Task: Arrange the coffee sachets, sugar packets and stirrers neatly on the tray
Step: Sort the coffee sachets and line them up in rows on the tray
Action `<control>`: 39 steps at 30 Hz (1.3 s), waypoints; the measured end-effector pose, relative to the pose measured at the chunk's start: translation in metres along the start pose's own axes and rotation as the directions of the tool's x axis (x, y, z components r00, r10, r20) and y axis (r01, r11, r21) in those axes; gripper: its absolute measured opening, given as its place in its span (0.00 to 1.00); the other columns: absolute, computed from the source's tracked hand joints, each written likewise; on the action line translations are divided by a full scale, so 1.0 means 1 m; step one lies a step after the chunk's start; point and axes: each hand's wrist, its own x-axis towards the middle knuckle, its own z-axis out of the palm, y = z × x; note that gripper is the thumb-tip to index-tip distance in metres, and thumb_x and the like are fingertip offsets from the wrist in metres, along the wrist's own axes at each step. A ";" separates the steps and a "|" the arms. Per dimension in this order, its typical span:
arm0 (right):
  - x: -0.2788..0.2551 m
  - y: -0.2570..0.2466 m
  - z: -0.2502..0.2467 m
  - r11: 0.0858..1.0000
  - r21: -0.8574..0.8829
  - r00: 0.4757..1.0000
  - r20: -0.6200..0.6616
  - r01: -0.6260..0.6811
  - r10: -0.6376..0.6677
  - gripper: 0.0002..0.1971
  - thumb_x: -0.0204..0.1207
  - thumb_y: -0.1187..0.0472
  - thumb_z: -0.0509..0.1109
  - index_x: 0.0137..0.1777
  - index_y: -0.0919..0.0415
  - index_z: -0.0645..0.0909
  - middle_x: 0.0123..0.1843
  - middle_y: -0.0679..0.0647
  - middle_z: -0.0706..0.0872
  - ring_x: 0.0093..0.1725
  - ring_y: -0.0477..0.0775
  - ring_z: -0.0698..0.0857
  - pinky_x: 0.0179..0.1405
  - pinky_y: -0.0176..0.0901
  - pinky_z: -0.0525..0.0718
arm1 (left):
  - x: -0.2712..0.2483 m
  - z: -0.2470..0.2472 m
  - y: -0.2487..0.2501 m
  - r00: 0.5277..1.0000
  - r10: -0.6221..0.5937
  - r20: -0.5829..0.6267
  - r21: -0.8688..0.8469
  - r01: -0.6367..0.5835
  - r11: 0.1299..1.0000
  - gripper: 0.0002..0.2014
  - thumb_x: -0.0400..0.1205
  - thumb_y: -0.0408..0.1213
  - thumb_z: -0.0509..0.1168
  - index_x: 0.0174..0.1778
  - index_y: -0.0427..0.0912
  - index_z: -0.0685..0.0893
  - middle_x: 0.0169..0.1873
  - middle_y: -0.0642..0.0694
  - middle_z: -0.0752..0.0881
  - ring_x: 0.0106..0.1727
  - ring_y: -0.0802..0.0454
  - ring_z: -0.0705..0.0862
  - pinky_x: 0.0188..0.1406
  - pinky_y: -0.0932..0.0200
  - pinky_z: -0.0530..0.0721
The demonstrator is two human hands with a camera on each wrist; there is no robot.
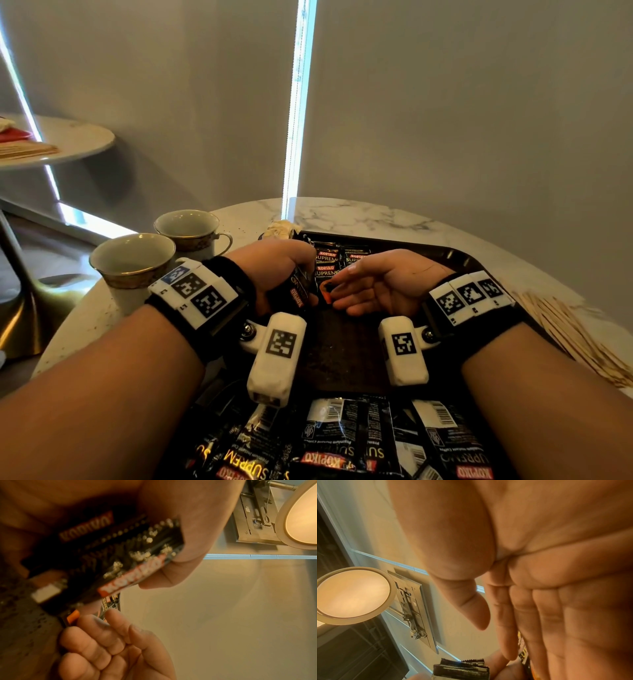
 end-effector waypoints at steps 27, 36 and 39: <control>0.002 0.004 0.004 0.985 0.072 0.988 -0.036 0.155 -0.153 0.12 0.68 0.66 0.65 0.50 0.68 0.85 0.51 0.65 0.91 0.50 0.62 0.91 0.44 0.45 0.84 | 0.004 -0.001 -0.003 1.000 0.025 0.002 -0.046 -0.025 0.999 0.17 0.80 0.30 0.62 0.66 0.33 0.77 0.37 0.34 0.87 0.33 0.41 0.88 0.28 0.51 0.87; -0.012 -0.017 0.000 0.900 -0.022 0.883 -0.186 0.435 -0.432 0.09 0.80 0.75 0.65 0.46 0.63 0.84 0.36 0.56 0.87 0.31 0.51 0.82 0.27 0.42 0.80 | 0.002 -0.002 0.003 0.991 0.130 0.023 -0.410 -0.109 0.906 0.18 0.74 0.40 0.61 0.56 0.33 0.81 0.37 0.39 0.79 0.30 0.49 0.78 0.26 0.59 0.80; -0.020 -0.023 0.004 0.837 -0.104 0.828 -0.124 0.537 -0.546 0.13 0.76 0.76 0.69 0.42 0.58 0.88 0.34 0.52 0.86 0.32 0.50 0.79 0.22 0.37 0.75 | 0.001 -0.001 0.004 0.981 0.183 0.057 -0.495 -0.131 0.859 0.20 0.71 0.35 0.60 0.59 0.34 0.80 0.44 0.34 0.80 0.34 0.41 0.83 0.33 0.51 0.83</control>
